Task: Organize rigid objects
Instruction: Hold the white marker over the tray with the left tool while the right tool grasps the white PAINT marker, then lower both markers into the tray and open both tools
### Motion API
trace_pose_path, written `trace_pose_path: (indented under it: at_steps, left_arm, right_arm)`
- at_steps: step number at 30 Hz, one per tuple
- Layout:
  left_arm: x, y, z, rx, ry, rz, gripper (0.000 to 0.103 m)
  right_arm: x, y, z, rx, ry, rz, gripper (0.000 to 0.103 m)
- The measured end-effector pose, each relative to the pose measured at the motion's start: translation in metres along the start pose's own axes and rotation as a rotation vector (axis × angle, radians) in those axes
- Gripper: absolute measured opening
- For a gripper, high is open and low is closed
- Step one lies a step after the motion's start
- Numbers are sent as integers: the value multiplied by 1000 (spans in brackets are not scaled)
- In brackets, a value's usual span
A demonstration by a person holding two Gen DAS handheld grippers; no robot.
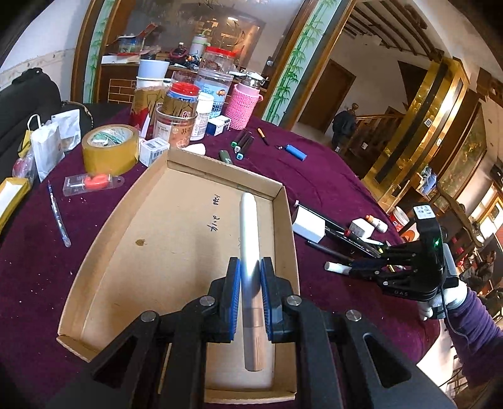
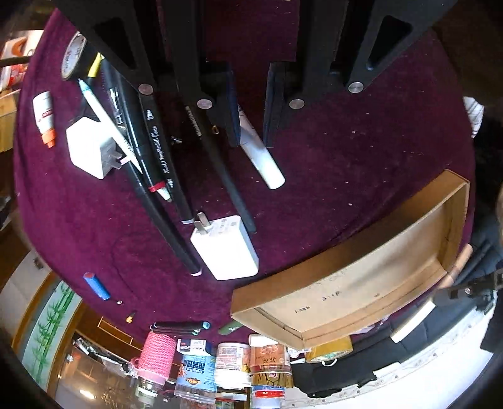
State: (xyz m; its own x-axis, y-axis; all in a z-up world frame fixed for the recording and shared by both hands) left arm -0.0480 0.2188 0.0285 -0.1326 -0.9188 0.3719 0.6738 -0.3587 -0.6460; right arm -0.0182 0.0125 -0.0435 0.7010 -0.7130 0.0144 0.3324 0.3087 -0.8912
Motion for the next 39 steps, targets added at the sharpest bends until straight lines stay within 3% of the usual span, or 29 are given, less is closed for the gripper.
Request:
trace_pose_path:
  at_steps: [2, 3, 6, 10, 12, 14, 21, 24, 26, 30, 34, 36, 38, 39]
  left_arm:
    - [-2, 1, -1, -5, 0, 2, 12]
    - [-3, 2, -1, -8, -1, 4, 12]
    - [-5, 4, -2, -16, -13, 8, 12]
    - [-5, 4, -4, -23, -26, 6, 12]
    - [-4, 3, -2, -36, -32, -2, 12]
    - [-3, 1, 3, -44, -21, 7, 12]
    - [0, 20, 42, -72, 38, 32, 12]
    - [-6, 50, 51, -124, 2, -3, 12]
    - [-16, 72, 54, -148, -26, 14, 12]
    - [-29, 104, 57, -182, -108, -22, 12]
    - [-35, 124, 57, -173, -164, -35, 13]
    - [-33, 131, 52, -177, -186, -51, 17]
    - [-29, 138, 46, -179, -199, -56, 37]
    - [-28, 140, 42, -185, -207, -59, 40]
  right_arm:
    - [2, 2, -3, -13, -6, -11, 20]
    - [5, 3, -3, -15, -14, -31, 29]
    - [10, 14, -8, -46, -13, -32, 33]
    - [12, 16, -8, -49, 56, -27, 28]
    - [10, 13, -8, -46, 94, -14, 18]
    - [8, 5, -5, -24, 164, 43, 16]
    - [-15, -40, 68, 195, 474, 447, 16]
    - [-26, -29, 105, 216, 537, 497, 17]
    - [-30, -14, 123, 195, 572, 541, 17]
    - [-26, 22, 157, 158, 607, 494, 17]
    - [-16, 51, 165, 111, 664, 437, 17]
    - [-12, 63, 161, 92, 683, 397, 17]
    - [-10, 71, 157, 76, 704, 367, 17]
    - [-8, 73, 155, 79, 714, 351, 17]
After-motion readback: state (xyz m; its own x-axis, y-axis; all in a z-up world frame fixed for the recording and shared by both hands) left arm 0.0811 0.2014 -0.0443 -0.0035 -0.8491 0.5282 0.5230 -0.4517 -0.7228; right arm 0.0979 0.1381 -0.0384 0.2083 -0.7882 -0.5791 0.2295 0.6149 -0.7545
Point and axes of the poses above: each gripper's, at about its wrist camera, not at the fingertips, and y roughly the way its jaws point, x to its right, z to its top, the point moved 10 cm from there along y, roughly the way its jaws point, and after that the axes turned 1 degree about -y, right-handed, at the moved point
